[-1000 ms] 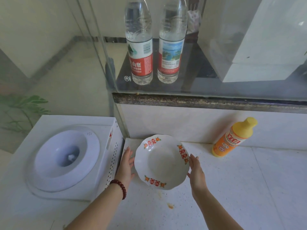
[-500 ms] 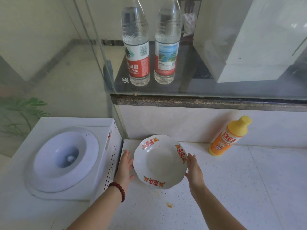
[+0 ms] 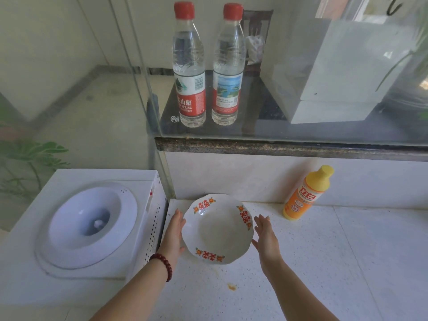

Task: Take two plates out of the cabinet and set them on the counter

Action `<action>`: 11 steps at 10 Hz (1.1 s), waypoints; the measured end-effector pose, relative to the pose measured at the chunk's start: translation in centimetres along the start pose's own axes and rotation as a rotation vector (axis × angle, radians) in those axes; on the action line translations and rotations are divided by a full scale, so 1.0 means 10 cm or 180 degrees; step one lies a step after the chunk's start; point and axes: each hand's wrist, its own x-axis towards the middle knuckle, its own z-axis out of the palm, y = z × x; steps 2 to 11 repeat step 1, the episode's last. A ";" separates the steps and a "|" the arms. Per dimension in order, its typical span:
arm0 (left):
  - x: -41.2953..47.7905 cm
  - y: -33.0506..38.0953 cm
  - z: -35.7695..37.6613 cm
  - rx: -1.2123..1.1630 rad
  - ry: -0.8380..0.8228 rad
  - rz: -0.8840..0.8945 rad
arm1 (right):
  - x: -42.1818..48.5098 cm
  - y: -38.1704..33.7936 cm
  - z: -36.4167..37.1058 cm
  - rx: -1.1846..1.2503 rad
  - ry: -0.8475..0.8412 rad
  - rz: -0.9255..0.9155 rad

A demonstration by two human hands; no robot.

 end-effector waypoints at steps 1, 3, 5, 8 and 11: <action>-0.05 0.03 0.00 0.0078 -0.0094 0.0035 | -0.10 -0.06 -0.02 -0.0008 -0.0041 -0.0021; -0.05 0.03 0.00 0.0078 -0.0094 0.0035 | -0.10 -0.06 -0.02 -0.0008 -0.0041 -0.0021; -0.05 0.03 0.00 0.0078 -0.0094 0.0035 | -0.10 -0.06 -0.02 -0.0008 -0.0041 -0.0021; -0.05 0.03 0.00 0.0078 -0.0094 0.0035 | -0.10 -0.06 -0.02 -0.0008 -0.0041 -0.0021; -0.05 0.03 0.00 0.0078 -0.0094 0.0035 | -0.10 -0.06 -0.02 -0.0008 -0.0041 -0.0021</action>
